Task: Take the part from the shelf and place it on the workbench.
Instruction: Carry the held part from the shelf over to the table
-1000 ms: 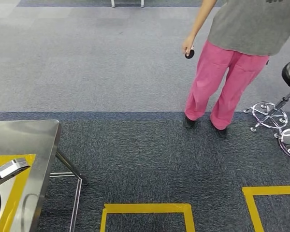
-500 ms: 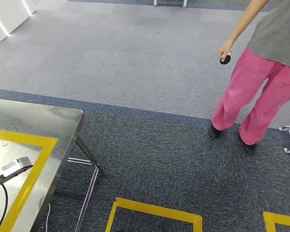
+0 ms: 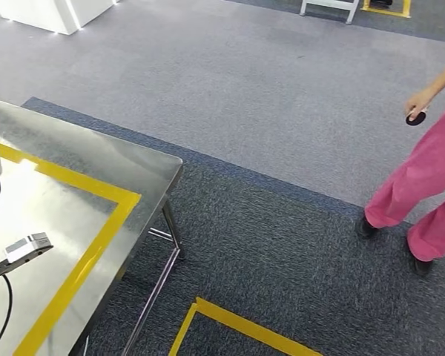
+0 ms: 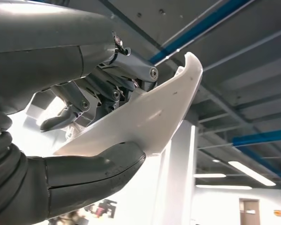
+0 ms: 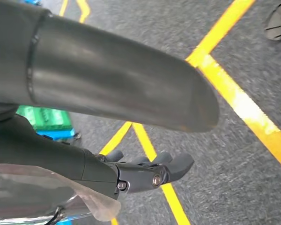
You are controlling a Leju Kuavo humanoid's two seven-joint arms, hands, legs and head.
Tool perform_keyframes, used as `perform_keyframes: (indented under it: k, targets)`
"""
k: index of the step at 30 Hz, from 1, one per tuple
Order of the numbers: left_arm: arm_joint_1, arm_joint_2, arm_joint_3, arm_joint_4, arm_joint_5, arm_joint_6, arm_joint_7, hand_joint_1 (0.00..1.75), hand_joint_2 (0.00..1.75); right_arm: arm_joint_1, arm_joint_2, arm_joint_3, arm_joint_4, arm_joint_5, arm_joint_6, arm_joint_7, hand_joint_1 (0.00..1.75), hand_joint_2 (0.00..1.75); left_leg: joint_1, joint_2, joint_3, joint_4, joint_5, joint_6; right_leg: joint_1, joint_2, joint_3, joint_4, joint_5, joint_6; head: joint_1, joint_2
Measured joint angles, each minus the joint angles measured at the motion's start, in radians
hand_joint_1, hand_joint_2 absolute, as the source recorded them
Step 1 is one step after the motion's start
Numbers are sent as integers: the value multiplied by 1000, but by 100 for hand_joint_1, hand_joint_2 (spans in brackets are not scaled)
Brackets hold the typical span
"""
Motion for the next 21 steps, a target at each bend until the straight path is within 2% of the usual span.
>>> perform_keyframes:
  k: [1,2,3,4,5,6,8,9,11,12,13,14,15,16,17,18,19,20,21]
  targets:
    - [0,-1,-3,2,1,0,0,175,175,-1,3,-8,0,10,3,-4,0,0,0,-14,1,0,0,0,0,2,-1,-13,22,-1,0,0]
    - [-1,-2,-6,3,2,0,0,175,175,-2,5,-15,-1,20,5,-9,0,0,1,-29,2,1,0,-1,-2,10,18,-65,61,-2,0,0]
    - [-2,-4,-7,4,3,0,1,175,175,-2,7,-23,-2,28,7,-13,0,0,2,-43,3,2,-1,-3,-4,29,47,-138,104,-5,0,0]
    - [-4,-5,-9,5,4,0,1,175,175,-3,10,-30,-3,35,8,-16,0,0,1,-56,1,4,-2,-6,-7,54,77,-207,133,-7,-1,0]
    - [-7,-6,-11,6,5,0,1,175,175,-3,13,-37,-4,39,9,-18,0,0,1,-69,-2,7,-2,-11,-10,74,101,-257,149,-9,-1,0]
    - [-8,-7,-13,7,5,-1,2,175,175,-3,16,-43,-5,42,9,-19,0,0,2,-81,-6,8,-1,-17,-11,86,115,-282,152,-10,-1,0]
    - [-9,-7,-16,9,6,-1,2,175,175,-7,21,-52,-9,53,11,-23,0,0,6,-105,-14,7,4,-31,-9,71,124,-291,150,-17,-2,0]
    - [-9,-6,-16,10,6,-2,2,175,175,-10,23,-57,-11,60,12,-27,0,0,6,-98,-18,12,1,-36,-10,58,126,-295,152,-22,-2,0]
    - [-14,-5,-19,12,7,-4,2,175,175,-14,29,-69,-15,77,15,-38,0,0,4,-46,-41,63,-31,-44,-10,30,131,-302,155,-34,-7,0]
    - [-17,-6,-20,14,7,-4,2,175,175,-15,33,-76,-16,85,17,-43,0,0,4,-12,-65,118,-62,-48,-9,15,132,-304,155,-39,-9,0]
    - [-20,-6,-23,15,8,-6,2,175,175,-15,36,-83,-18,93,20,-48,0,0,5,7,-95,186,-94,-52,-6,1,133,-304,153,-42,-11,0]
    - [-20,-8,-26,17,8,-7,3,175,175,-16,39,-89,-18,100,23,-52,0,0,7,15,-123,247,-119,-55,-4,-15,133,-304,151,-44,-11,0]
    - [-20,-8,-28,18,8,-8,3,175,175,-17,41,-95,-18,105,25,-54,0,0,9,18,-139,284,-127,-57,-3,-30,134,-304,150,-45,-11,0]
    - [-20,-8,-30,20,7,-9,3,175,175,-18,43,-99,-18,108,26,-56,0,0,10,21,-137,282,-116,-58,-2,-45,135,-303,148,-45,-11,0]
    - [-20,-8,-30,21,7,-9,3,175,175,-19,44,-103,-18,110,27,-56,0,0,10,27,-113,240,-88,-58,-1,-59,137,-303,145,-44,-11,0]
    - [-20,-8,-30,22,7,-9,3,175,175,-20,46,-105,-18,111,27,-57,0,0,9,45,-75,170,-53,-55,0,-71,142,-303,142,-42,-11,0]
    - [-21,-8,-30,22,7,-9,3,175,175,-21,47,-107,-19,112,27,-57,0,0,3,75,-37,100,-30,-51,2,-83,146,-303,138,-39,-11,0]
    - [-22,-8,-30,22,7,-9,3,175,175,-21,49,-109,-19,113,27,-58,0,0,-2,98,-9,47,-16,-45,5,-95,149,-302,135,-35,-11,0]
    - [-23,-8,-29,22,7,-9,3,175,175,-21,50,-111,-20,113,27,-58,0,0,-8,114,4,18,-12,-39,8,-106,152,-302,132,-30,-11,0]
